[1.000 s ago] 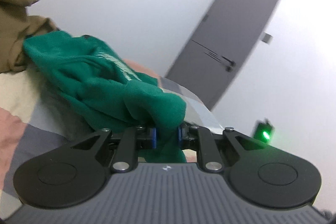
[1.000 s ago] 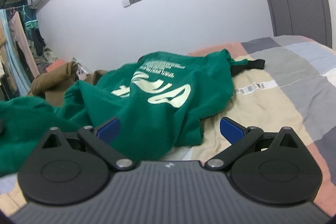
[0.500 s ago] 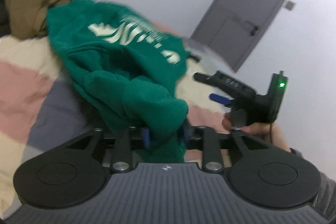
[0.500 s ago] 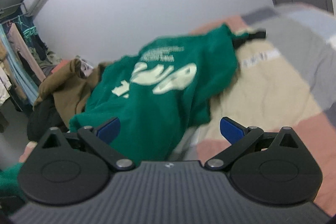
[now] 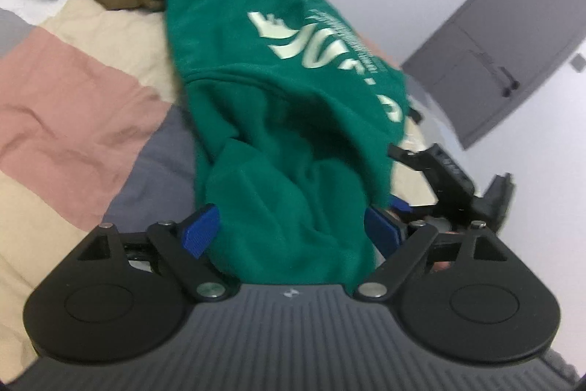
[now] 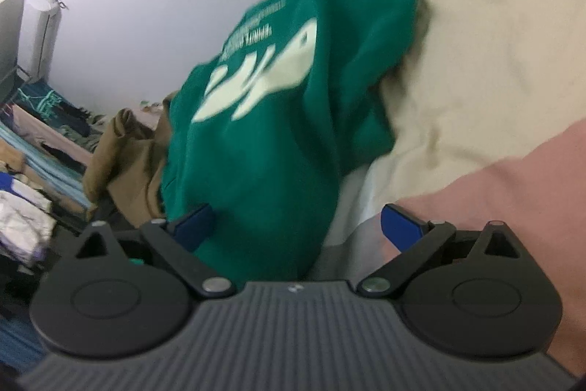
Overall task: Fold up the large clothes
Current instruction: 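Lift the hoodie with the left tool while the right tool grasps another edge, then raise the hoodie with both tools and shake it out in the air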
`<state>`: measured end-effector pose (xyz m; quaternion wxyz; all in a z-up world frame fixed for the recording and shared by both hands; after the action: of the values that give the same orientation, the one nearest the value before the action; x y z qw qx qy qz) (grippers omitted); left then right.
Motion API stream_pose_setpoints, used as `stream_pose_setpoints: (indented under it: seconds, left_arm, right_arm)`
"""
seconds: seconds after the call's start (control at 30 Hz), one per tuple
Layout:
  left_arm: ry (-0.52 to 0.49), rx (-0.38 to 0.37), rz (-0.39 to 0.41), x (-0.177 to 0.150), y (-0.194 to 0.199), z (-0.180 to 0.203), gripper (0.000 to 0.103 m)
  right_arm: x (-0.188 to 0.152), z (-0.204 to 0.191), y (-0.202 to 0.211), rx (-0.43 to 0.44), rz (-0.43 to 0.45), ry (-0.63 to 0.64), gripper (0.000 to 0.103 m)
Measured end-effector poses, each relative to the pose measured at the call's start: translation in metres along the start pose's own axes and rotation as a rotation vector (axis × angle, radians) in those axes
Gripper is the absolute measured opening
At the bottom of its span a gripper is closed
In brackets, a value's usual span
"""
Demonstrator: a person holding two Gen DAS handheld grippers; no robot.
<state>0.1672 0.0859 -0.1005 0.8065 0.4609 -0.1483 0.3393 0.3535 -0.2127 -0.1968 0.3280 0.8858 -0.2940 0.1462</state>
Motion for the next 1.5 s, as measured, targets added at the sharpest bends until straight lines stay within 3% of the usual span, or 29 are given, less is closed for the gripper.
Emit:
stream_pose_setpoints:
  seconds: [0.13,0.2,0.23,0.27,0.37,0.4,0.43,0.47,0.5,0.57,0.6,0.67,0.9,1.07,1.3,1.4,1.5]
  left_arm:
    - [-0.015,0.058,-0.013,0.004,-0.028,-0.004,0.089]
    - [-0.018,0.067,-0.027,0.004,-0.04,-0.001,0.089]
    - [-0.018,0.07,-0.033,0.006,-0.048,0.0,0.089]
    - [-0.02,0.07,-0.038,0.005,-0.052,-0.001,0.089]
    - [-0.032,0.066,-0.053,0.0,-0.065,0.001,0.088]
    - [-0.044,0.074,-0.062,-0.003,-0.067,0.002,0.085]
    - [-0.057,0.076,-0.067,-0.004,-0.073,0.002,0.081]
    - [-0.071,0.082,-0.071,-0.006,-0.076,0.003,0.067]
    - [-0.083,0.089,-0.075,-0.008,-0.077,0.004,0.052]
    - [-0.096,0.078,-0.078,-0.011,-0.077,0.008,0.032]
    - [-0.103,0.066,-0.074,-0.012,-0.075,0.011,0.025]
    - [-0.135,0.042,-0.054,-0.013,-0.068,0.021,0.02]
    - [-0.192,-0.119,0.051,-0.02,-0.02,0.063,0.015]
    - [-0.227,-0.215,0.074,-0.032,0.01,0.089,0.013]
    - [-0.311,-0.397,-0.01,-0.067,0.023,0.134,0.012]
    - [-0.361,-0.439,-0.065,-0.086,0.018,0.152,0.012]
    - [-0.378,-0.43,-0.116,-0.096,0.001,0.153,0.012]
  right_arm:
    - [0.0,-0.006,-0.013,0.039,-0.011,-0.005,0.096]
    - [0.0,-0.01,-0.017,0.071,-0.031,0.005,0.075]
    - [0.0,-0.012,-0.019,0.076,-0.04,0.007,0.073]
    - [-0.001,-0.014,-0.019,0.078,-0.045,0.011,0.065]
    - [-0.002,-0.024,-0.016,0.088,-0.053,0.07,0.031]
    - [-0.001,-0.03,-0.013,0.078,-0.041,0.107,0.019]
    - [0.001,-0.036,-0.01,0.067,-0.026,0.148,0.017]
    - [0.003,-0.042,-0.009,0.061,-0.014,0.179,0.013]
    - [0.005,-0.047,-0.006,0.059,0.002,0.204,0.011]
    - [0.011,-0.056,0.003,0.055,0.045,0.248,0.009]
    - [0.014,-0.06,0.006,0.052,0.068,0.267,0.009]
    - [0.022,-0.065,0.019,0.046,0.119,0.297,0.008]
    - [0.048,-0.066,0.055,0.035,0.228,0.292,0.007]
    - [0.063,-0.068,0.096,0.014,0.309,0.333,0.007]
    - [0.088,-0.066,0.145,-0.025,0.413,0.367,0.007]
    - [0.101,-0.058,0.16,-0.057,0.458,0.36,0.007]
    - [0.109,-0.038,0.152,-0.141,0.456,0.34,0.007]
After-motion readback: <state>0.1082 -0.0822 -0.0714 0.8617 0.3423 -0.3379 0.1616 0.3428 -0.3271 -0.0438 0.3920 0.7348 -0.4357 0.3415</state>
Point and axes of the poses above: each gripper's, at about its wrist camera, not at the fingertips, and y roughly against the way its jaws point, z to its right, x to its top, the point moved 7 cm from there along -y, roughly the way its jaws point, and after that the axes turned 2 degrees about -z, right-handed, at the moved point
